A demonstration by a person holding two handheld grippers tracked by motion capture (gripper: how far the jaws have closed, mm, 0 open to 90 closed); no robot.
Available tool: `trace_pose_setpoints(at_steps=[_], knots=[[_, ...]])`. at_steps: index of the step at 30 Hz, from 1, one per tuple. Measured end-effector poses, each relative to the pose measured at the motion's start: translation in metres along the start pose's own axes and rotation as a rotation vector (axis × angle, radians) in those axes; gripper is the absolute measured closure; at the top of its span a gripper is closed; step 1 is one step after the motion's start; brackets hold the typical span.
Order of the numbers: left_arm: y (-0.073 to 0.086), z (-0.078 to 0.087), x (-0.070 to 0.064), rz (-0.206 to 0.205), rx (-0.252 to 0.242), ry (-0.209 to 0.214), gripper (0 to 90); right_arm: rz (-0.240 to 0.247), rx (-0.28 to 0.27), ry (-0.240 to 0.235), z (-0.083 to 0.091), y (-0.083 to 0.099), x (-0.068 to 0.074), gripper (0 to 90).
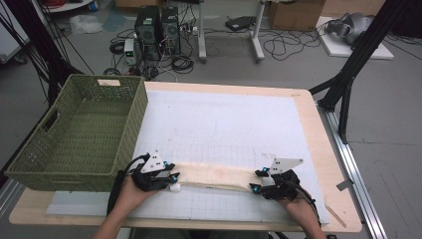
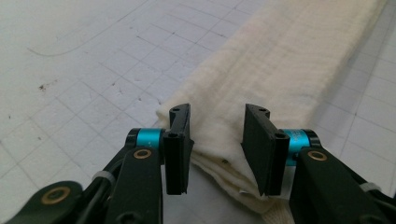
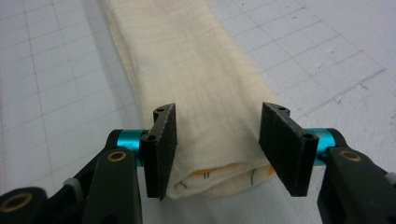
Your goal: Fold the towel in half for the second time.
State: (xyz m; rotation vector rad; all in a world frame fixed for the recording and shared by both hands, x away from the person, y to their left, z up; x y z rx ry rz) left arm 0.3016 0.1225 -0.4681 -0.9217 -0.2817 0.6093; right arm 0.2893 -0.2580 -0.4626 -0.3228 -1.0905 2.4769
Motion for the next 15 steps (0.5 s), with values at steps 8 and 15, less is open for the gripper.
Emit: trace_pose_setpoints(at_steps=[8,15], knots=[[-0.0002,0.0000,0.0003,0.006,0.001,0.000,61.5,-0.005,-0.001,-0.001,-0.0012,-0.0004,-0.0008,44.2],[-0.0004,0.0000,0.0007,0.007,0.002,0.002,61.3,-0.014,-0.005,-0.006,-0.0011,0.0007,-0.0002,43.6]])
Point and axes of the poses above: each handheld gripper's, and its own axes: z roughly backward along the jaws, y roughly out of its underside, x roughly to its left, the point moved 3 cm from there along -z, roughly forward along the jaws, and after that the axes turned 5 degrees about z, right-handed, at the moved point
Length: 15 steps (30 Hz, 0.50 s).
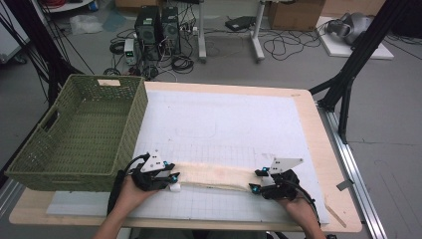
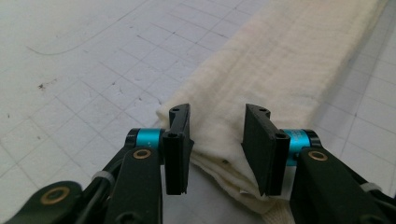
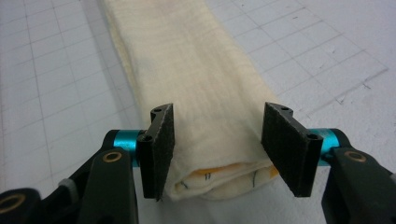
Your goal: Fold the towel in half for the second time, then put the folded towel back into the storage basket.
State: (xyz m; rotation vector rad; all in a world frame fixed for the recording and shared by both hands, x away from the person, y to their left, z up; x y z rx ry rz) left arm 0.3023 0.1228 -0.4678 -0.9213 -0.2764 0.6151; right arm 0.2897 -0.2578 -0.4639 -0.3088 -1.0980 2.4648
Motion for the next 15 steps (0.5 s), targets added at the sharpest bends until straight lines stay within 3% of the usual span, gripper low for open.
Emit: trace_pose_setpoints(at_steps=[5,10,15], knots=[[-0.007,0.004,0.001,0.003,-0.021,-0.002,57.6,0.003,-0.008,-0.002,0.001,-0.001,0.001,39.1],[-0.028,0.005,-0.008,-0.036,-0.099,0.041,57.3,-0.036,-0.119,0.012,0.014,-0.011,0.000,36.9],[-0.046,-0.007,-0.016,-0.065,-0.122,0.089,57.2,-0.064,-0.103,0.041,0.015,-0.010,-0.003,38.7]])
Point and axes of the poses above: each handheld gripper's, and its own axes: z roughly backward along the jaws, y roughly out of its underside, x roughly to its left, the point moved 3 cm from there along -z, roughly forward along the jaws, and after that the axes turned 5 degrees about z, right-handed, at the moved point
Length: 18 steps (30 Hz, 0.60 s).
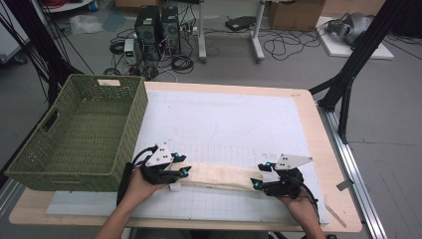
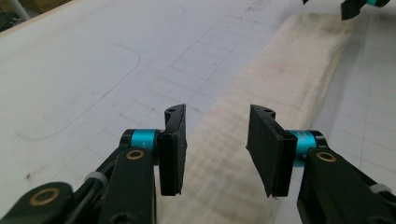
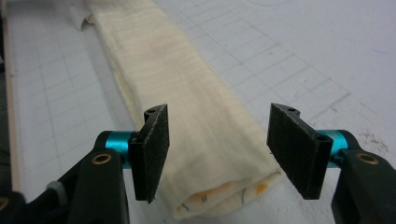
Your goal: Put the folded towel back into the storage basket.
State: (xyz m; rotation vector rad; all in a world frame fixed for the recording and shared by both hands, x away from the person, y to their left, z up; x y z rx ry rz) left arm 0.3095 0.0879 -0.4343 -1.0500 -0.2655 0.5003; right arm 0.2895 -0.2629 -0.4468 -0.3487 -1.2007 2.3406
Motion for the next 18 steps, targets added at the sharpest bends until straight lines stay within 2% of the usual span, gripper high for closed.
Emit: trace_pose_setpoints(at_steps=[6,12,14,18], knots=[[-0.008,-0.019,-0.009,-0.051,0.023,0.048,56.2,-0.031,0.024,0.026,0.000,0.004,-0.007,41.3],[-0.015,-0.036,-0.015,-0.067,0.050,0.113,55.0,-0.081,0.073,0.046,-0.003,0.011,-0.013,43.5],[-0.018,-0.041,-0.017,-0.089,0.074,0.120,54.1,-0.092,0.082,0.051,-0.003,0.013,-0.016,44.2],[-0.019,-0.044,-0.019,-0.089,0.088,0.131,53.7,-0.113,0.093,0.029,-0.006,0.014,-0.020,51.0]])
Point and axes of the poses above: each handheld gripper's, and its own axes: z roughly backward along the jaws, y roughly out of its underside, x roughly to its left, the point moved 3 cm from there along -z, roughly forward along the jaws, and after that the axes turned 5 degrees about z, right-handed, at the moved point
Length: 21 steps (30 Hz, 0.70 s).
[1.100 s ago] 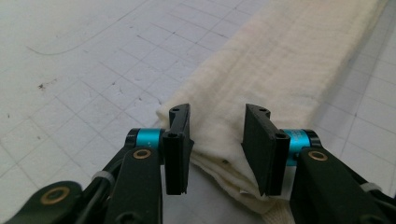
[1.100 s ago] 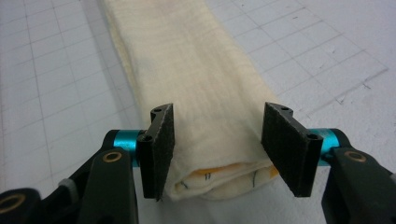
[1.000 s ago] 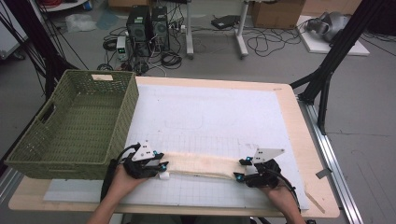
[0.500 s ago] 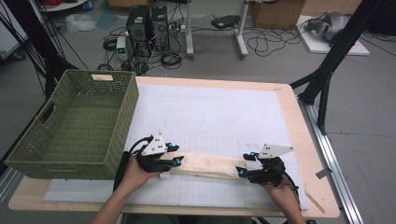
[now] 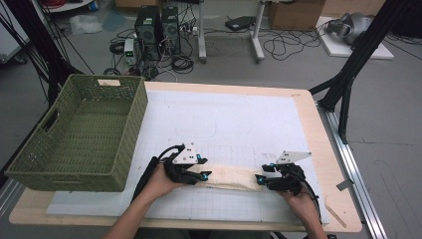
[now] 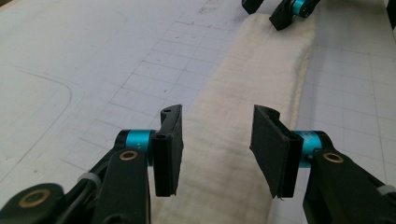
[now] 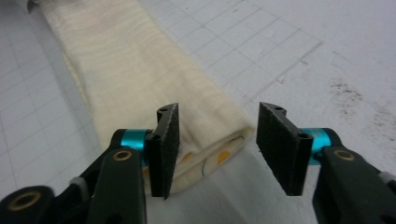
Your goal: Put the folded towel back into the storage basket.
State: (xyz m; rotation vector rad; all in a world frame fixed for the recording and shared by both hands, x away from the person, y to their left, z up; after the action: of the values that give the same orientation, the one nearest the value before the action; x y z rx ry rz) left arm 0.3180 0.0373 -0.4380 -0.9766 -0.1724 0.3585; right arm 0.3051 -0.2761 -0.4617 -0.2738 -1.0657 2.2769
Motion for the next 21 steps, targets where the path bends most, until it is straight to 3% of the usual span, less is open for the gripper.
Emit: trace_pose_setpoints(at_steps=[3,6,8,13,18,21], knots=[[0.001,-0.001,0.002,0.012,0.008,0.004,53.7,0.010,0.019,-0.029,-0.004,-0.001,0.001,59.0],[0.001,0.000,0.001,0.010,0.010,0.009,53.7,0.004,0.021,-0.083,-0.006,-0.002,0.001,74.0],[0.001,0.001,0.002,0.012,0.006,0.010,53.8,0.029,0.029,-0.094,-0.006,-0.004,0.002,78.0],[-0.001,0.001,0.002,0.007,0.011,0.008,53.8,0.087,0.051,-0.051,-0.006,-0.016,-0.005,79.7],[-0.008,0.000,0.003,0.002,0.004,0.015,53.8,0.120,0.021,-0.017,-0.003,-0.029,-0.018,79.3],[-0.010,-0.006,0.005,0.001,0.021,0.021,53.3,0.109,0.024,-0.021,-0.006,-0.031,-0.024,75.1]])
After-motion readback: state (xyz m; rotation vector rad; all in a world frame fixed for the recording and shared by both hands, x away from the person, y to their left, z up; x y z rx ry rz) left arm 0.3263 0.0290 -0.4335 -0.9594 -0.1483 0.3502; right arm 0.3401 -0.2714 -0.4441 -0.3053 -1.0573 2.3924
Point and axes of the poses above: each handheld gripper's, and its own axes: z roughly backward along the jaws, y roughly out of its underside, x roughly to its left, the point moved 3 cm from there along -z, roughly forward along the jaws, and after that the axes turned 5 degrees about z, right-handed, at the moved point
